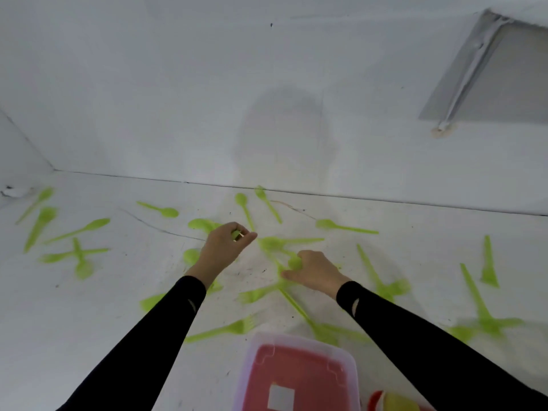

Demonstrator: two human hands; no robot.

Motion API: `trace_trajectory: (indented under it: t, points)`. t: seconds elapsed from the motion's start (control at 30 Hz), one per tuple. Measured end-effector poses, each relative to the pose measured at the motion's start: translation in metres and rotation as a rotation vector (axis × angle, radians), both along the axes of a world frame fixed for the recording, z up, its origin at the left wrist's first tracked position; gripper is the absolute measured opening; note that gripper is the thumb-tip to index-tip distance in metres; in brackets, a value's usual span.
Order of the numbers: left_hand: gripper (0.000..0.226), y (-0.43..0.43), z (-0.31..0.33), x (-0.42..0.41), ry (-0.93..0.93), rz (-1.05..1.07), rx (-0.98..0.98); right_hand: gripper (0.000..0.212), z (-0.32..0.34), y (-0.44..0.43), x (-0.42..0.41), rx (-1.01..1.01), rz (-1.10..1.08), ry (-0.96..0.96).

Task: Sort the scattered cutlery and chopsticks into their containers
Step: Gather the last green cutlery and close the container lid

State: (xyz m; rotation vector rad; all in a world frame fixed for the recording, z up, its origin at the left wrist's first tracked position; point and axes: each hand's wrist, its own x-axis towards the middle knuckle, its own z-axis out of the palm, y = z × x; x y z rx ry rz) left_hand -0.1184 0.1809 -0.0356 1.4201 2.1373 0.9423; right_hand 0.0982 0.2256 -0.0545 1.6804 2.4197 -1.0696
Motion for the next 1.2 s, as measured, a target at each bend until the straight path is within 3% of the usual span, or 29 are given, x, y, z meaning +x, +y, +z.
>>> trace_trajectory:
  t: [0.1,0.23,0.33,0.4,0.53,0.63,0.73,0.87,0.97,1.1,1.2]
  points:
    - [0.025,0.017,-0.022,0.005,0.013,-0.025,-0.051,0.052,-0.005,-0.003,-0.007,0.048,0.035,-0.102]
    - [0.039,0.044,-0.039,0.014,0.123,-0.054,-0.179,0.017,-0.004,0.005,-0.004,0.071,0.030,-0.122]
    - [0.049,0.056,-0.044,0.015,0.176,-0.096,-0.352,0.019,0.001,0.016,0.014,0.041,-0.024,-0.009]
    - [0.034,0.058,-0.044,0.015,0.143,-0.109,-0.387,0.017,0.005,0.026,0.032,0.037,-0.122,0.141]
    - [0.018,0.055,-0.038,0.013,0.068,-0.145,-0.278,0.022,0.029,0.042,0.064,0.058,-0.332,0.482]
    - [0.021,0.039,-0.021,0.007,-0.218,-0.092,-0.121,0.018,0.051,0.044,0.081,0.065,-0.400,0.628]
    - [0.011,0.012,0.003,0.006,-0.418,-0.036,0.051,0.022,0.065,0.034,0.079,0.056,-0.343,0.634]
    - [0.032,-0.015,0.030,0.015,-0.481,-0.136,0.126,0.015,0.079,0.015,0.048,0.071,-0.163,0.605]
    - [0.036,-0.030,0.044,0.034,-0.609,-0.197,0.196,0.016,0.087,0.003,0.027,0.175,-0.020,0.614]
    - [0.022,-0.044,0.056,0.066,-0.660,-0.083,0.253,0.021,0.096,-0.009,0.011,0.268,0.038,0.634]
    - [0.027,-0.054,0.055,0.091,-0.740,0.075,0.279,0.017,0.095,-0.018,0.002,0.246,0.085,0.641]
